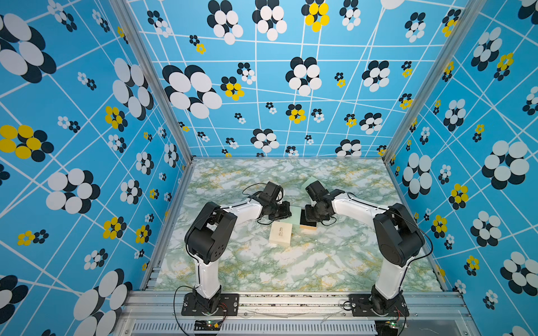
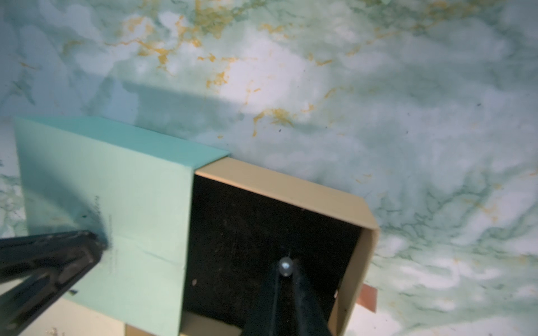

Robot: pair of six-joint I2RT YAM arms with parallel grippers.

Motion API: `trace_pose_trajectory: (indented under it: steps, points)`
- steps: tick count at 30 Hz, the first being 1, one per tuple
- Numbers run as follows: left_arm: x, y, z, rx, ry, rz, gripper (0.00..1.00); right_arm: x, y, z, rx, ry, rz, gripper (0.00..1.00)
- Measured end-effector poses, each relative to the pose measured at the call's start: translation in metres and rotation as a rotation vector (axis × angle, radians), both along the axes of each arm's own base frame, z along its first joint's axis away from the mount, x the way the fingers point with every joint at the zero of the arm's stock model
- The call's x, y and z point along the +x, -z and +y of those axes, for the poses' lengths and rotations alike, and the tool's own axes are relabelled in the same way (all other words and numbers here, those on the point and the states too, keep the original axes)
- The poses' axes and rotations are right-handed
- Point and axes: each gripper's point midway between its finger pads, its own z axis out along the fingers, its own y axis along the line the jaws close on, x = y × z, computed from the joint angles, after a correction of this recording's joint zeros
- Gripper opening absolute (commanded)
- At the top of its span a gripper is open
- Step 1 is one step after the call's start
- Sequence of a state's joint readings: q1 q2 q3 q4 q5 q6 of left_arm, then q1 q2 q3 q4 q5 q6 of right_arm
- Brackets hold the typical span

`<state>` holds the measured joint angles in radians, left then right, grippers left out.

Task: Take out the earrings from the drawer-style jewelry box
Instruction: Pick up the earring from the drawer.

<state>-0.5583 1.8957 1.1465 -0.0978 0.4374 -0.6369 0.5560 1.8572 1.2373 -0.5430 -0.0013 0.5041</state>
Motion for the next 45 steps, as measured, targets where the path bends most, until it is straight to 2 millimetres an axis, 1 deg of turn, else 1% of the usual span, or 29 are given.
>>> trace_pose_trajectory:
  steps: [7, 12, 24, 37, 45]
  points:
    - [0.0, 0.0, 0.0, 0.0, 0.0, 0.0, 0.0, 0.0002, 0.0001, 0.0002, 0.0, 0.0, 0.0, 0.13]
    - [0.0, -0.0002, 0.0, 0.0, 0.0, 0.0, 0.0, 0.0014, -0.0011, 0.001, 0.004, 0.003, -0.003, 0.17]
    - [-0.0003, -0.0003, 0.0003, 0.001, 0.0, 0.001, 0.0, 0.0023, -0.0016, 0.0022, 0.011, 0.007, -0.005, 0.17]
    - [-0.0001, -0.0003, 0.0005, 0.001, -0.001, 0.001, 0.0, 0.004, -0.0017, 0.0001, 0.012, 0.013, -0.007, 0.14]
    - [-0.0001, -0.0003, 0.0005, 0.001, -0.001, 0.001, 0.0, 0.0069, -0.0029, 0.0018, 0.02, 0.015, -0.019, 0.1]
